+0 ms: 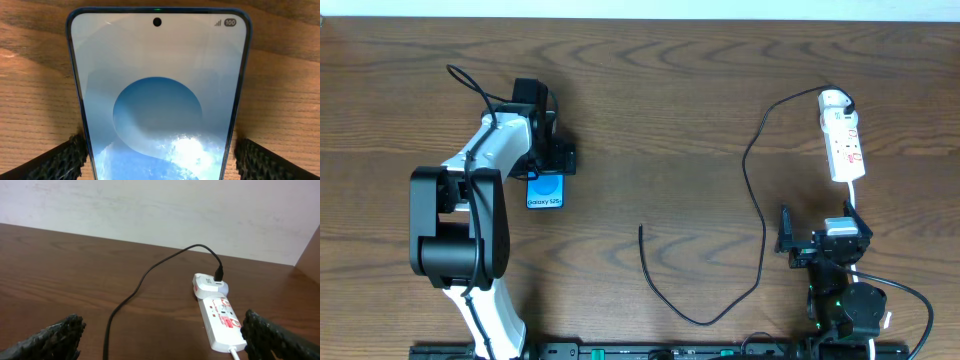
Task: Plug charger to phone and switch on socket
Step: 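Close the left gripper on the phone's sides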
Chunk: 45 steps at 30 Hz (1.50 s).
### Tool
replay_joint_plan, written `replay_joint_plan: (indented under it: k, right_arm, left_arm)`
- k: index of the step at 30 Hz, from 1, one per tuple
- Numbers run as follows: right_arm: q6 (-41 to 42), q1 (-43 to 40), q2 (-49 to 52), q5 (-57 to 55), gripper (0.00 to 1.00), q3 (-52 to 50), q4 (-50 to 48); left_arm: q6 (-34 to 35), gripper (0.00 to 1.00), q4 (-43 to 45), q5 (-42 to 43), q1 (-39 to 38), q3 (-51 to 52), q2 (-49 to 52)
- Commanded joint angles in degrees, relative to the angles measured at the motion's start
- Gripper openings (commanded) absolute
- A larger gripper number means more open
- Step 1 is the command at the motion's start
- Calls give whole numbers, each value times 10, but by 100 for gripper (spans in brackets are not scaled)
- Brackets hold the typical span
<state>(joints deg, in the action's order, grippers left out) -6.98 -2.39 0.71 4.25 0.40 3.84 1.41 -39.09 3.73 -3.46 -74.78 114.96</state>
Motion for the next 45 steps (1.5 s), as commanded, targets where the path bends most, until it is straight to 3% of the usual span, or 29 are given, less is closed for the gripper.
replay_joint_plan:
  k: [1, 45]
  right_arm:
    - [-8, -3, -4, 2, 99, -1, 2]
    - [-8, -3, -4, 2, 99, -1, 2]
  left_arm:
    - [-8, 95, -2, 12, 0, 24, 21]
    - [-8, 87, 0, 12, 0, 24, 21]
